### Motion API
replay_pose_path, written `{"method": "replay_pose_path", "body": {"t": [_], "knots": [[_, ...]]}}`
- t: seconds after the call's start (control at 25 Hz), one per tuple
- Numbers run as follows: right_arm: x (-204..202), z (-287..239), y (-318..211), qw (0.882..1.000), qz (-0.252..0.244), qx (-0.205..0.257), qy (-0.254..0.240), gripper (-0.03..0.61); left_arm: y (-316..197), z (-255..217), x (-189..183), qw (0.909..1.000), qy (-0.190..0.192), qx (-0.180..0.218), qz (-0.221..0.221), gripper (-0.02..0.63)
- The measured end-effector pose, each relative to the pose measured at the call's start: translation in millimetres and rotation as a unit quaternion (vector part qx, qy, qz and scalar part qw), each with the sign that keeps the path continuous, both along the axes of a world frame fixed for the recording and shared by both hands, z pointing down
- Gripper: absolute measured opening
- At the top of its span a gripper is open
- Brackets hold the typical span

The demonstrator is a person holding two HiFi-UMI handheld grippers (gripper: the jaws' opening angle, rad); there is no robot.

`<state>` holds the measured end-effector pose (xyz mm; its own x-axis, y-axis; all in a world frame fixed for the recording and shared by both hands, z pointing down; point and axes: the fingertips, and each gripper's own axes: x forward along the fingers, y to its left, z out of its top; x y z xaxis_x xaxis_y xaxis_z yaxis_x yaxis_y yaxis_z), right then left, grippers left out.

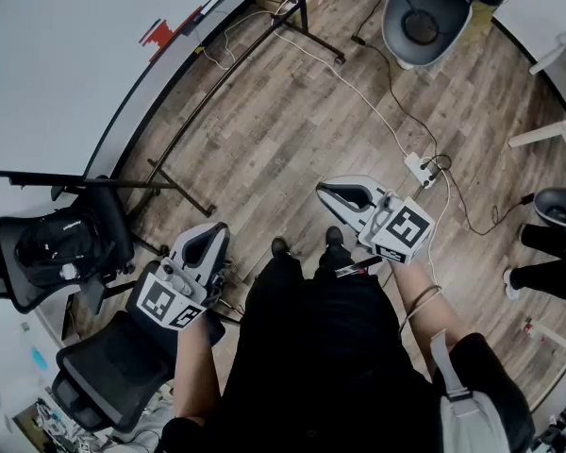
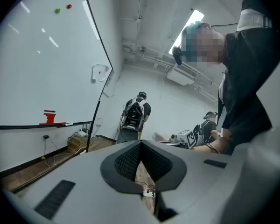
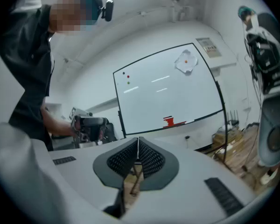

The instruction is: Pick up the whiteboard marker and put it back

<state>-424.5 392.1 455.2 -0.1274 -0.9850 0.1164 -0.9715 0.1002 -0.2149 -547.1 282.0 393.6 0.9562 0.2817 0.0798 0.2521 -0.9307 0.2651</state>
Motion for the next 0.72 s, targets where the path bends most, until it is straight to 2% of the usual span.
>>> {"method": "replay_pose_path", "body": {"t": [0.12,0.2,0.28,0.44,0.6,0.72], "knots": [[35.8,-1.2,10.7,0.997,0.071,-0.019,0.026,0.023,-3.9,-3.2,-8.9,0.9999,0.008,0.003,0.008,0.012],[35.4,-18.1,12.4,0.997,0.081,0.006,0.007,0.023,-11.0,-7.3,-13.6,0.9998,0.017,0.001,0.013,0.012],[17.7,-34.8,9.0,0.998,0.059,0.027,-0.001,0.023,-17.7,-12.1,-13.8,0.9995,0.026,-0.003,0.02,0.012],[-15.8,-33.7,-1.9,0.999,0.032,0.011,0.014,0.023,-21.5,-15.8,-12.8,0.9989,0.031,-0.002,0.036,0.012],[-49.0,-36.3,-25.4,1.0,0.006,0.006,0.025,0.023,-31.3,-2.0,-22.3,0.9992,0.012,-0.006,0.038,0.012],[-57.9,-39.5,-26.5,0.999,-0.009,0.01,0.029,0.023,-31.4,4.2,-23.3,0.9991,0.009,-0.008,0.04,0.012]]}}
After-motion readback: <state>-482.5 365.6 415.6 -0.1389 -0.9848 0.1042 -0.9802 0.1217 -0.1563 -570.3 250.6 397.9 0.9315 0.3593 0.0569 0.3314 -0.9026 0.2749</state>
